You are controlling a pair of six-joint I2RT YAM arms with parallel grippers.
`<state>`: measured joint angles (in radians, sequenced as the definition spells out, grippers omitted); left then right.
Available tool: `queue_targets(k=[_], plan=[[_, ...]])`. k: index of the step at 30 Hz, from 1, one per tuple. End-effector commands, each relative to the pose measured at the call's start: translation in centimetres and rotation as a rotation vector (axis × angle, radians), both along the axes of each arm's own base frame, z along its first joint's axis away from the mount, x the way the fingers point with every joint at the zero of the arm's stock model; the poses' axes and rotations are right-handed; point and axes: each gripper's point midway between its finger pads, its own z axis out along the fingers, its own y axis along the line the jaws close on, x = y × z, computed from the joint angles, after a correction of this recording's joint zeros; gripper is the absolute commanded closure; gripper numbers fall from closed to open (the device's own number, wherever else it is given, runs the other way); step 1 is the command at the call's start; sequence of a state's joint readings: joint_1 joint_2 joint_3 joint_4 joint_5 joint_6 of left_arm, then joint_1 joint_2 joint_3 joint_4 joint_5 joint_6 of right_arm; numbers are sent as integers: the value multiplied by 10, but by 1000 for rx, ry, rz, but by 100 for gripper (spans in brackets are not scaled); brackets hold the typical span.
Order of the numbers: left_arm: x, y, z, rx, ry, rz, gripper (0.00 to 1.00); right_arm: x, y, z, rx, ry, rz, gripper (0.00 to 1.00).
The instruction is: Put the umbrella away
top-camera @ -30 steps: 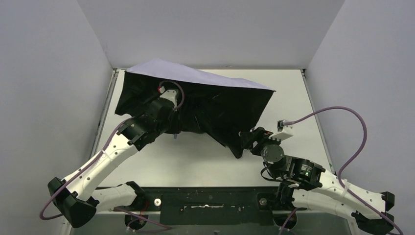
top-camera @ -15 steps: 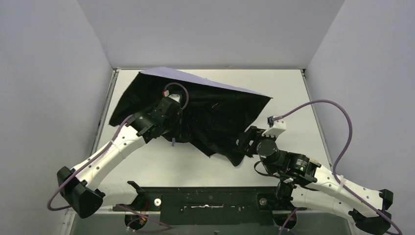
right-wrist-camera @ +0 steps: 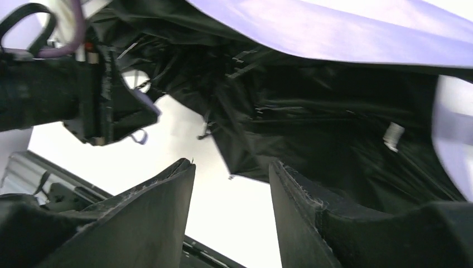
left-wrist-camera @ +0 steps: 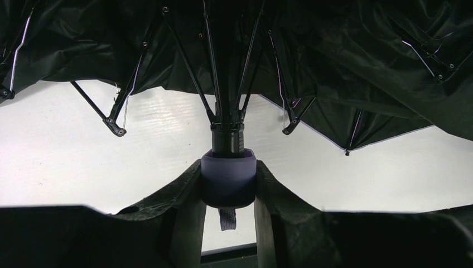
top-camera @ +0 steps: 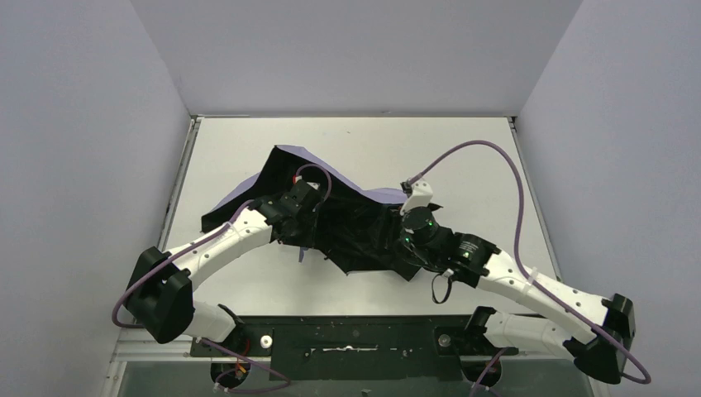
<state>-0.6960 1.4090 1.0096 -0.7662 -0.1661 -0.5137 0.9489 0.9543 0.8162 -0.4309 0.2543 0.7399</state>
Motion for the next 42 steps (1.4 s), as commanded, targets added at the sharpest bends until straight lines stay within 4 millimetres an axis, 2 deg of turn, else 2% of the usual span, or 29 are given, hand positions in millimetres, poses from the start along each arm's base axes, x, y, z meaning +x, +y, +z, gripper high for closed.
queue_targets(k=[1, 4, 7, 9, 12, 15, 20, 23, 27, 28, 31, 35, 38, 40, 42], plan=[[11, -19, 10, -90, -59, -59, 100, 13, 58, 36, 141, -37, 138, 48], [6, -18, 5, -80, -47, -87, 100, 27, 75, 31, 150, -14, 143, 49], [0, -17, 1, -78, -45, -100, 100, 45, 84, 25, 150, 6, 124, 51], [-4, -18, 2, -94, -53, -112, 87, 56, 86, 24, 173, 28, 114, 54], [-8, -17, 9, -124, -82, -120, 63, 62, 84, 26, 176, 34, 119, 54], [-12, -15, 28, -167, -135, -134, 46, 63, 73, 29, 147, 28, 115, 51], [-28, -20, 75, -300, -217, -209, 33, 60, 50, 35, 115, 23, 118, 46], [-44, -24, 107, -400, -261, -269, 31, 57, 44, 42, 123, 17, 146, 45], [-60, -27, 161, -519, -342, -337, 32, 43, 45, 65, 141, -21, 250, 41], [-61, -27, 181, -541, -379, -345, 32, 40, 45, 72, 140, -33, 271, 40], [-61, -20, 222, -548, -459, -357, 32, 34, 36, 87, 110, -66, 289, 38], [-49, -11, 262, -501, -549, -339, 33, 37, 11, 94, 18, -93, 215, 37], [-28, 0, 276, -431, -600, -275, 33, 44, -14, 93, -52, -99, 112, 37], [-10, 13, 277, -352, -617, -214, 33, 50, -34, 90, -108, -91, 23, 38], [8, 28, 268, -256, -595, -153, 34, 56, -57, 84, -193, -57, -73, 39]])
